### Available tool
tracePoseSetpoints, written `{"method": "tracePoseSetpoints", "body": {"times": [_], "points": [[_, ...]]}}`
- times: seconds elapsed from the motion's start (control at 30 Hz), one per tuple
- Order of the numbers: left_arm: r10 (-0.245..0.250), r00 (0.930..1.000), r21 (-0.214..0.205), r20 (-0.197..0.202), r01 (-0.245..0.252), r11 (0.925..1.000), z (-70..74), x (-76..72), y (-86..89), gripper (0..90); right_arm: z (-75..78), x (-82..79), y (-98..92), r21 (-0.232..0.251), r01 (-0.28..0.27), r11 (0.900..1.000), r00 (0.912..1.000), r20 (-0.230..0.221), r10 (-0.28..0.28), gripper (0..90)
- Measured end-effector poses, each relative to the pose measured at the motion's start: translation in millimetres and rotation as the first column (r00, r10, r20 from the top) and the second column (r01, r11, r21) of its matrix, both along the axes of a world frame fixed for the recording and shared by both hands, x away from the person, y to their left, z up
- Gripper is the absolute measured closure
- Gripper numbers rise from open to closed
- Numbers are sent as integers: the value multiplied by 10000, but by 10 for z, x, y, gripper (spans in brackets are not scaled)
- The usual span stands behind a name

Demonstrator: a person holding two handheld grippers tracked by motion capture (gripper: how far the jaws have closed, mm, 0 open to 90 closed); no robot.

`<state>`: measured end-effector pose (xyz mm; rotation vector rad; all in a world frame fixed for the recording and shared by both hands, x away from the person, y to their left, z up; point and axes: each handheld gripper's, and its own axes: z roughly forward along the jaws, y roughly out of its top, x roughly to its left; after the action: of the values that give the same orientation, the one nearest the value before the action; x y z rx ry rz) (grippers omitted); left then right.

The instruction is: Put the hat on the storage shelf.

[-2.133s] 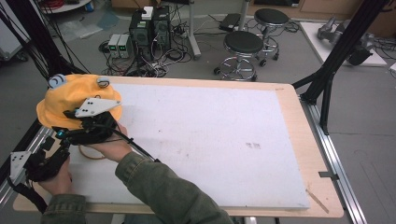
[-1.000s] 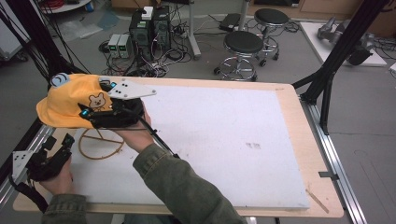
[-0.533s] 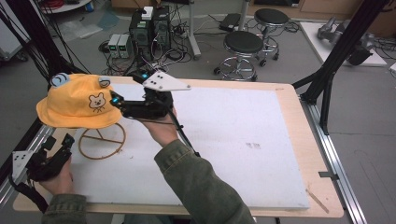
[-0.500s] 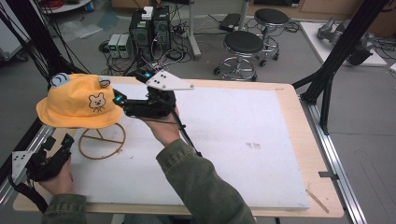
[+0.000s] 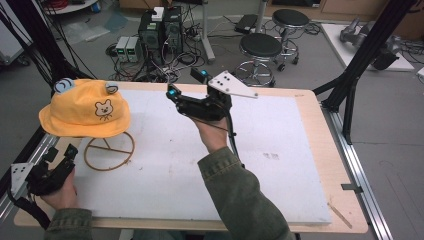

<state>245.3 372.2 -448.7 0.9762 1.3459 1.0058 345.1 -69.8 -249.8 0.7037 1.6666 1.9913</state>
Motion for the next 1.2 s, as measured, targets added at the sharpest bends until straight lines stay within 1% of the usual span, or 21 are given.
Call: {"method": "tracePoseSetpoints", "body": {"times": [0.13,0.23,0.37,0.6,0.67,0.77,0.83,0.93,0.97,1.0,1.1,1.2], "points": [[2,10000,-5,-2,-2,10000,0,2,-6,324,15,-17,-216,80,379,9992,9992,86,-380,194],[-19,10000,62,-45,20,10000,0,2,-8,324,20,-41,-387,-30,665,9978,9978,73,-665,194],[-43,10000,50,-43,43,10000,2,3,-19,324,9,-74,-553,-108,1002,9949,9949,130,-1001,194],[-62,10000,38,-42,62,10000,1,-1,-18,324,-72,-120,-757,-248,1404,9898,9901,41,-1403,194],[-54,10000,26,-51,54,10000,0,0,-16,324,-90,-125,-806,-373,1533,9875,9882,53,-1532,194],[-56,10000,38,-51,56,10000,1,-2,-19,324,-96,-135,-870,-422,1632,9857,9866,93,-1630,194],[-49,10000,22,-31,49,10000,3,-3,-23,324,-103,-153,-910,-537,1687,9842,9857,97,-1685,194],[-56,10000,20,-26,56,10000,3,-3,-23,324,-135,-191,-958,-855,1806,9798,9835,204,-1795,194],[-60,10000,34,-22,60,10000,3,-3,-22,324,-158,-211,-984,-1002,1858,9775,9826,232,-1843,193],[-61,10000,34,-20,61,10000,3,-2,-23,324,-181,-230,-1005,-1057,1933,9754,9811,311,-1911,193],[-63,10000,29,-21,63,10000,3,-3,-24,324,-245,-282,-1073,-1324,2094,9688,9778,311,-2071,189],[-47,10000,44,-22,47,10000,5,-3,-27,324,-302,-342,-1151,-1543,2266,9617,9740,412,-2229,189]]}}
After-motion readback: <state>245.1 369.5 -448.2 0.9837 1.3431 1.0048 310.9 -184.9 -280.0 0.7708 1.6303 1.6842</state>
